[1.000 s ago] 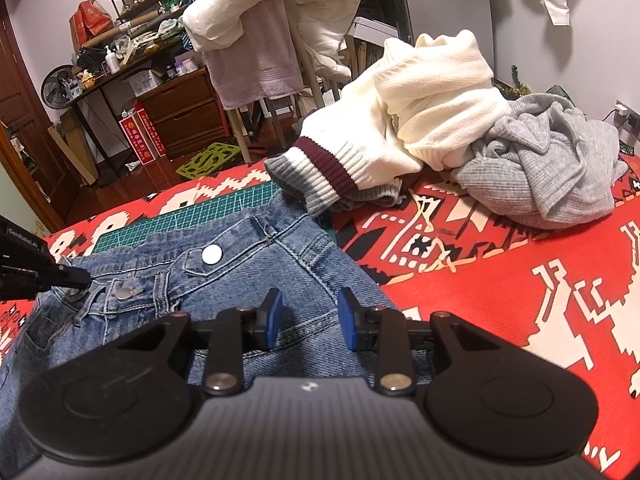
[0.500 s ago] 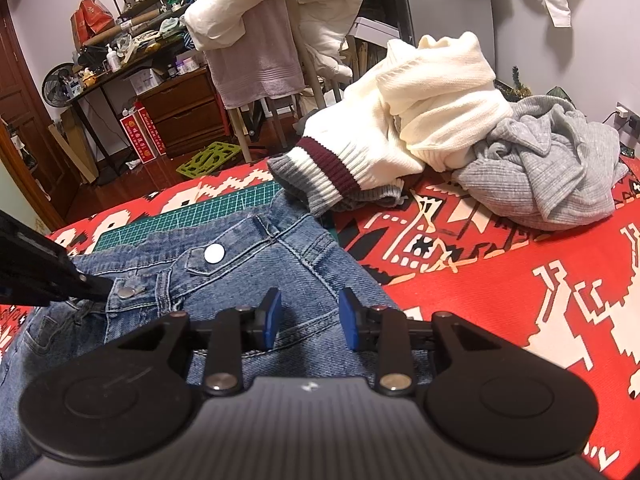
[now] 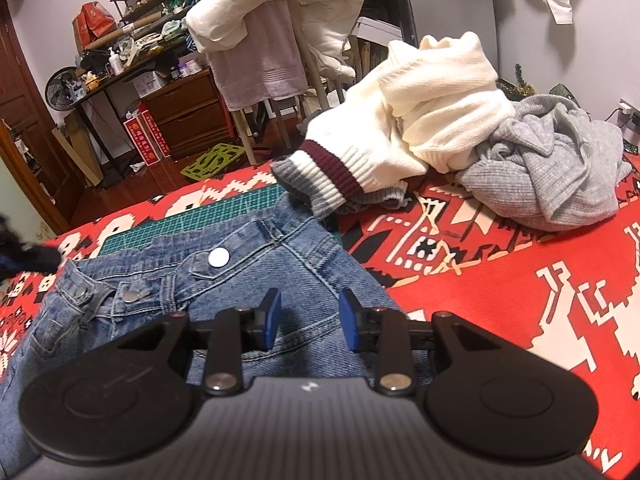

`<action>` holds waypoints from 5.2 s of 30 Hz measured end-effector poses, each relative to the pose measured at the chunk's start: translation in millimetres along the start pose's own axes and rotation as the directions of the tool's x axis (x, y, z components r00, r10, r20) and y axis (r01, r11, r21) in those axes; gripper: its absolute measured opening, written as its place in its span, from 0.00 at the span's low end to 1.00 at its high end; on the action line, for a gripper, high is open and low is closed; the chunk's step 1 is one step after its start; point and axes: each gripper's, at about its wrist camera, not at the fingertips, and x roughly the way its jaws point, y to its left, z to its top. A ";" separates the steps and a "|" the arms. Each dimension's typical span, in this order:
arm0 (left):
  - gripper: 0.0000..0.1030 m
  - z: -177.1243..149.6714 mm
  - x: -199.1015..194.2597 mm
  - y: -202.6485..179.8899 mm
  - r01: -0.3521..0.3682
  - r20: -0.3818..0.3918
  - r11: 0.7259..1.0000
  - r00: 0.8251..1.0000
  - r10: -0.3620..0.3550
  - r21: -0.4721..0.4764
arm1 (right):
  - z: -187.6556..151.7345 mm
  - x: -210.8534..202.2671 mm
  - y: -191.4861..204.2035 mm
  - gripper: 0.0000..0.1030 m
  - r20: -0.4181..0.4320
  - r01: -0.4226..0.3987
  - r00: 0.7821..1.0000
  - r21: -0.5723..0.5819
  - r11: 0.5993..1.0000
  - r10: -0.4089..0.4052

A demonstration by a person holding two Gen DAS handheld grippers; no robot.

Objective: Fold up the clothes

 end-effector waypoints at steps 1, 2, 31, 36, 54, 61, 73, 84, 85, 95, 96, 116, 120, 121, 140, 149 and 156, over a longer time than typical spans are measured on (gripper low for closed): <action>0.09 -6.7 -12.0 2.8 -0.016 0.005 1.000 1.000 0.016 0.003 | -0.2 -4.7 1.9 0.34 0.005 -0.004 1.000 -0.004 1.000 0.004; 0.17 -13.8 -21.6 5.1 -0.028 0.007 1.000 1.000 0.028 0.007 | -0.4 -9.4 3.7 0.34 0.011 -0.008 1.000 -0.007 1.000 0.008; 0.55 -71.5 -63.8 94.5 0.016 0.131 0.967 0.991 0.018 -0.252 | 112.1 34.1 33.6 0.26 0.019 -0.045 0.999 -0.102 0.994 0.047; 0.55 -70.3 -54.0 100.2 0.021 0.110 0.965 0.994 0.009 -0.262 | 119.1 93.9 15.7 0.07 -0.117 0.021 0.993 -0.057 0.998 -0.027; 0.55 -74.9 -56.1 91.6 0.017 0.089 0.969 0.996 0.006 -0.248 | 69.1 20.4 -86.4 0.00 -0.127 0.012 0.992 -0.079 0.997 -0.022; 0.55 -74.9 -56.5 92.5 0.035 0.084 0.966 0.996 -0.014 -0.255 | 55.3 -11.0 -103.3 0.11 -0.102 0.016 0.995 0.016 1.000 -0.014; 0.65 -89.7 -59.6 85.4 -0.066 0.024 0.977 0.997 0.072 -0.203 | 14.9 -106.0 -60.9 0.24 -0.058 0.003 0.998 -0.017 1.000 -0.004; 0.66 -105.7 -81.3 76.5 -0.135 0.033 0.982 0.990 0.140 -0.136 | -28.7 -122.5 -27.4 0.14 -0.030 -0.005 1.000 0.043 0.999 0.006; 0.66 -105.1 -82.0 76.3 -0.131 0.038 0.982 0.990 0.138 -0.139 | -28.5 -116.9 -26.7 0.14 -0.037 0.000 0.999 0.045 0.999 0.002; 0.66 -80.5 -64.2 73.2 -0.116 0.066 0.986 0.990 0.124 -0.117 | 26.4 -44.7 -20.3 0.06 -0.070 -0.008 0.997 0.052 0.999 0.012; 0.67 -79.9 -62.2 72.8 -0.119 0.068 0.988 0.990 0.126 -0.102 | 33.7 -36.8 -18.9 0.05 -0.073 -0.014 0.997 0.055 0.998 0.018; 0.69 -78.3 -46.1 71.5 -0.159 0.051 0.987 0.986 0.160 -0.019 | 80.2 62.0 -21.1 0.00 -0.195 0.124 0.975 0.096 0.988 -0.103; 0.69 -77.1 -49.0 72.3 -0.149 0.057 0.988 0.987 0.151 -0.039 | 79.1 39.3 -29.2 0.00 -0.160 0.070 0.986 0.152 0.986 -0.046; 0.69 -77.0 -49.7 72.7 -0.144 0.056 0.989 0.988 0.146 -0.045 | 77.2 34.4 -28.1 0.00 -0.162 0.063 0.986 0.137 0.989 -0.040; 0.69 -76.9 -51.3 77.4 -0.109 0.048 0.991 0.992 0.114 -0.081 | 61.3 9.4 -39.8 0.03 -0.195 0.069 0.979 0.092 0.993 -0.050; 0.69 -77.3 -53.6 75.1 -0.098 0.046 0.992 0.994 0.101 -0.079 | 30.7 -15.6 -50.0 0.04 -0.275 0.090 0.959 0.088 0.992 -0.062; 0.69 -79.0 -55.3 73.2 -0.095 0.042 0.993 0.994 0.098 -0.075 | 8.5 -37.3 -75.9 0.02 -0.288 0.127 0.954 0.142 0.982 -0.082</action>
